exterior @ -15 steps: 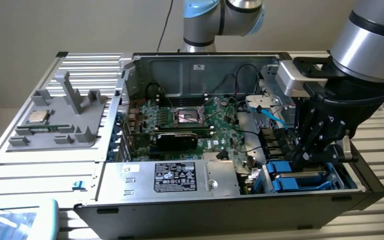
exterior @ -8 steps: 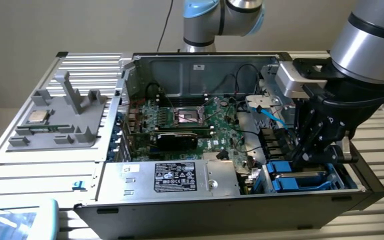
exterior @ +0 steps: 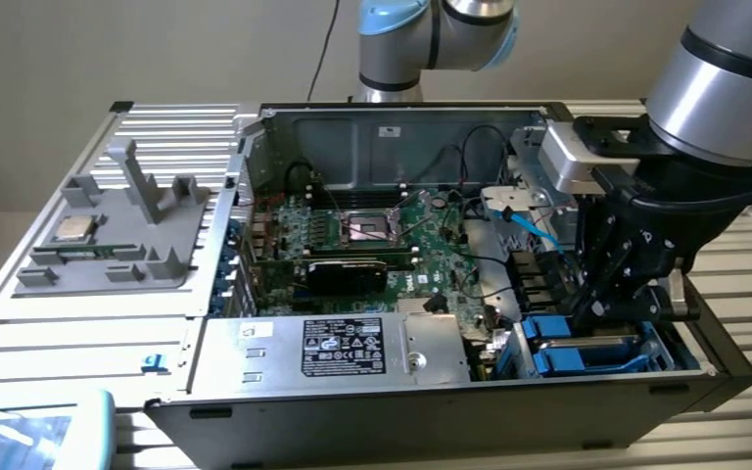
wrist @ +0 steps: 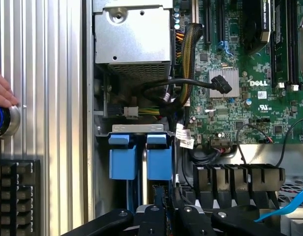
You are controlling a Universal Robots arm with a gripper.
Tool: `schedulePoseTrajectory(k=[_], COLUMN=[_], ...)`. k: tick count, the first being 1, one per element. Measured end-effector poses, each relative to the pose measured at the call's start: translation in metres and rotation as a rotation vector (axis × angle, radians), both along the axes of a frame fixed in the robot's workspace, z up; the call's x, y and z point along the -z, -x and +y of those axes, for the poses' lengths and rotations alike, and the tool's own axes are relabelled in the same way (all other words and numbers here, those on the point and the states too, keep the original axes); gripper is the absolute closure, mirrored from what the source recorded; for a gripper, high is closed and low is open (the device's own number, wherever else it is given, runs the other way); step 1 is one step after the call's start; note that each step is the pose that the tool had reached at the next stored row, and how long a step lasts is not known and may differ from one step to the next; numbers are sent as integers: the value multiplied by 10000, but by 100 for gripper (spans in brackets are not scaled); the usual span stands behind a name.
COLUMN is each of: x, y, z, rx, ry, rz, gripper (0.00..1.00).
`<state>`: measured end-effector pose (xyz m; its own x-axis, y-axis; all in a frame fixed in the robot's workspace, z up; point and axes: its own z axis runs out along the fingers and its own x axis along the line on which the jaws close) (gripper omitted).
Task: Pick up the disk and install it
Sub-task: 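Insert the second disk wire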
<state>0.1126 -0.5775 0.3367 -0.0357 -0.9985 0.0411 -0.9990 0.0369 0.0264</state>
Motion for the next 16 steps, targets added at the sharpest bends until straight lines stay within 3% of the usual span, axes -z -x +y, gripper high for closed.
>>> schedulePoseTrajectory(k=[6, 8, 9, 10, 16], x=[-1, -9, -19, -36, -237], y=[-2, -5, -6, -7, -58], z=[-1, -1, 0, -1, -1], rx=[-1, -1, -1, 0, -1], ry=[0, 1, 1, 0, 31], rz=[0, 0, 0, 0, 1], gripper=[83, 71, 71, 64, 64])
